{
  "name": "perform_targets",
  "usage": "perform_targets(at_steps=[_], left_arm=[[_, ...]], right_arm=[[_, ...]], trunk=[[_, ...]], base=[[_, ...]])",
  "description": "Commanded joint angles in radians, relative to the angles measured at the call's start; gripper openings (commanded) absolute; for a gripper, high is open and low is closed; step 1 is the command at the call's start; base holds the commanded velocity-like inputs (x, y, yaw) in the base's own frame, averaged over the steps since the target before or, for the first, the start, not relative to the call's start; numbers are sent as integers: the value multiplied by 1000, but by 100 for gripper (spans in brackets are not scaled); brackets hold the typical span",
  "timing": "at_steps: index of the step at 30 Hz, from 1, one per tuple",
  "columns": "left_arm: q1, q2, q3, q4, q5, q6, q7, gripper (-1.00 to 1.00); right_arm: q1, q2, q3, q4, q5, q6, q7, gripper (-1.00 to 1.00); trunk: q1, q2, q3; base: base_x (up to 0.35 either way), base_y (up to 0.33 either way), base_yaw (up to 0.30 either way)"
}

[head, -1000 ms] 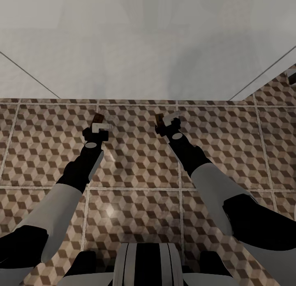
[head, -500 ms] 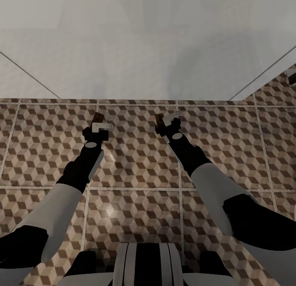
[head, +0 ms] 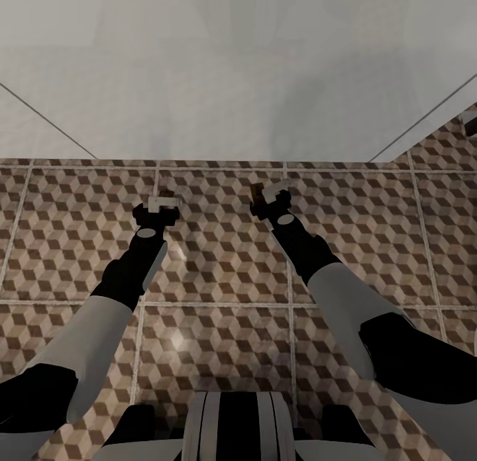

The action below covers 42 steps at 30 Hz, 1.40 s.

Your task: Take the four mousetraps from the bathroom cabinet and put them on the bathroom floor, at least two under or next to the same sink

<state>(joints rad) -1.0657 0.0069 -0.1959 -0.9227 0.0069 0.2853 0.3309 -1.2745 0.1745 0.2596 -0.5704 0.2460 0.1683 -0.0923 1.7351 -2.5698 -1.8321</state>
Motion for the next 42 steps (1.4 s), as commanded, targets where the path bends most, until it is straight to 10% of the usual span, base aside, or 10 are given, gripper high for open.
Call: perform_targets(at_steps=[1, 42], left_arm=[[0, 1, -4, -1, 1, 6, 7, 100], [0, 4, -10, -113, -2, -20, 6, 100]], right_arm=[[0, 0, 3, -1, 10, 8, -4, 100], [0, 0, 3, 1, 10, 10, -4, 100]], trunk=[[0, 0, 0], [0, 0, 0]], base=[[0, 0, 0], [-88, 0, 0]])
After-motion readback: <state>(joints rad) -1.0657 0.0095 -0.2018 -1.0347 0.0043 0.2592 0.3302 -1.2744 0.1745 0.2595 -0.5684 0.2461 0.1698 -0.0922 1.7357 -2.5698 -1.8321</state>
